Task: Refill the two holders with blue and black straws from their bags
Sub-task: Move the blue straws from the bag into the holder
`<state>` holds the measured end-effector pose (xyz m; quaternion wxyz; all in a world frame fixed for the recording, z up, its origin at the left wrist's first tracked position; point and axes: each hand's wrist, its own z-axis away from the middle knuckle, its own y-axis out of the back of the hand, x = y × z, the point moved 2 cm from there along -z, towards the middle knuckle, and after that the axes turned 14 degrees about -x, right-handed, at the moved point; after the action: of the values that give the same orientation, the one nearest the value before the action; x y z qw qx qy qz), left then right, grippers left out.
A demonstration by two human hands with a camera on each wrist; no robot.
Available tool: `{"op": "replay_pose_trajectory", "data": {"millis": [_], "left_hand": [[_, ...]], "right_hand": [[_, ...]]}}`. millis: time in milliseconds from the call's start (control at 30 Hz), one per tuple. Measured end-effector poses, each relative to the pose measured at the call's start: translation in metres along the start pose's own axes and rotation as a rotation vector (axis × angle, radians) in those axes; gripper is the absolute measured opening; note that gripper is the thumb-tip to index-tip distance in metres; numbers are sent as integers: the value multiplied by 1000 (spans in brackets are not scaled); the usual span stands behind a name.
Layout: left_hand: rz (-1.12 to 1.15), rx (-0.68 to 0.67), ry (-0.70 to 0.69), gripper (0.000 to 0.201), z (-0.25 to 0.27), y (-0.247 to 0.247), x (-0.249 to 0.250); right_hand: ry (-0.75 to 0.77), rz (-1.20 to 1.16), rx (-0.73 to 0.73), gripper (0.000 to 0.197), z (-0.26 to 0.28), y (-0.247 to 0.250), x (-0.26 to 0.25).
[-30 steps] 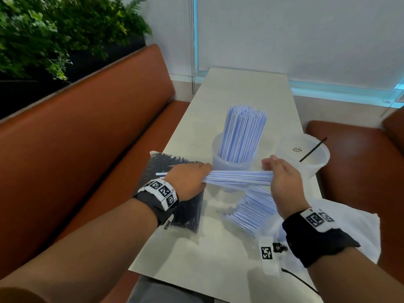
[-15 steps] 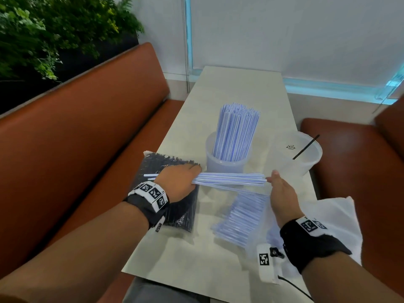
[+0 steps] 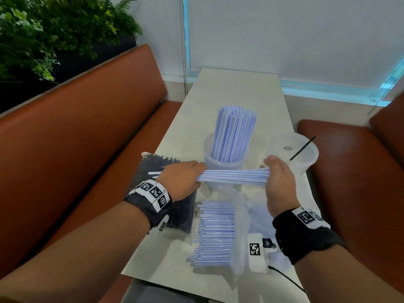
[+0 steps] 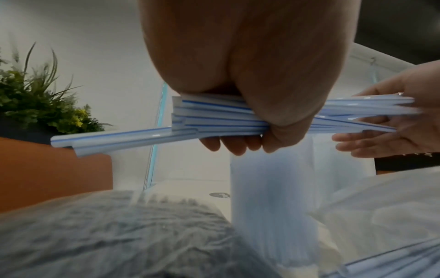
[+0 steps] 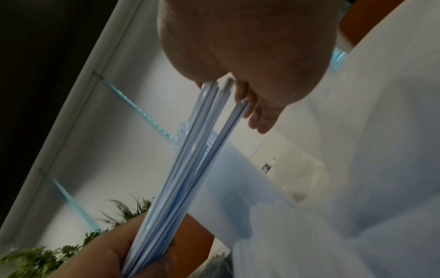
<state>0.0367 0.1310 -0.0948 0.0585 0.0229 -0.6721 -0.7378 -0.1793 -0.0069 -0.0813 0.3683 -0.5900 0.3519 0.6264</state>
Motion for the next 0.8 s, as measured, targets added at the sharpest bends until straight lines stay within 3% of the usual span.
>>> {"op": "replay_pose_trajectory", "data": {"millis": [33,167,233,300,367,433,500,567,633,700,800], "left_hand": [[-6,1,4,24,-2,4,3],[-25,-15,-34,28,-13,14,32],[-23,-9,-63,28,-16,19,48],[77,49,-51,22,-16,32,50],[333,156,-25,20,-14,50,47],[768,315,-51,13,-11,73,50],[1235,497,-136,11,-12,97,61],[1549,613,-256,14,-19,112,74],[1729,639,-305,20,-27,113,88],[1819,584,-267,13,-33,105,99],[1895,543,-212,12,-35,95,100]], "right_hand": [[-5,8,10,20,0,2,-4],[-31,99,-195,39,8,-10,-5],[-16,38,-158,41,9,-11,-9],[-49,-206,-85,45,4,-4,-13],[-101,-396,-66,51,1,4,-15],[-160,-435,-94,57,2,2,-14],[-233,-447,-147,63,4,-6,-14],[-283,-495,-212,69,7,-17,-16],[-317,-571,-304,75,8,-27,-20],[-326,-626,-420,77,11,-34,-24],[-320,-644,-420,73,10,-30,-21]]}}
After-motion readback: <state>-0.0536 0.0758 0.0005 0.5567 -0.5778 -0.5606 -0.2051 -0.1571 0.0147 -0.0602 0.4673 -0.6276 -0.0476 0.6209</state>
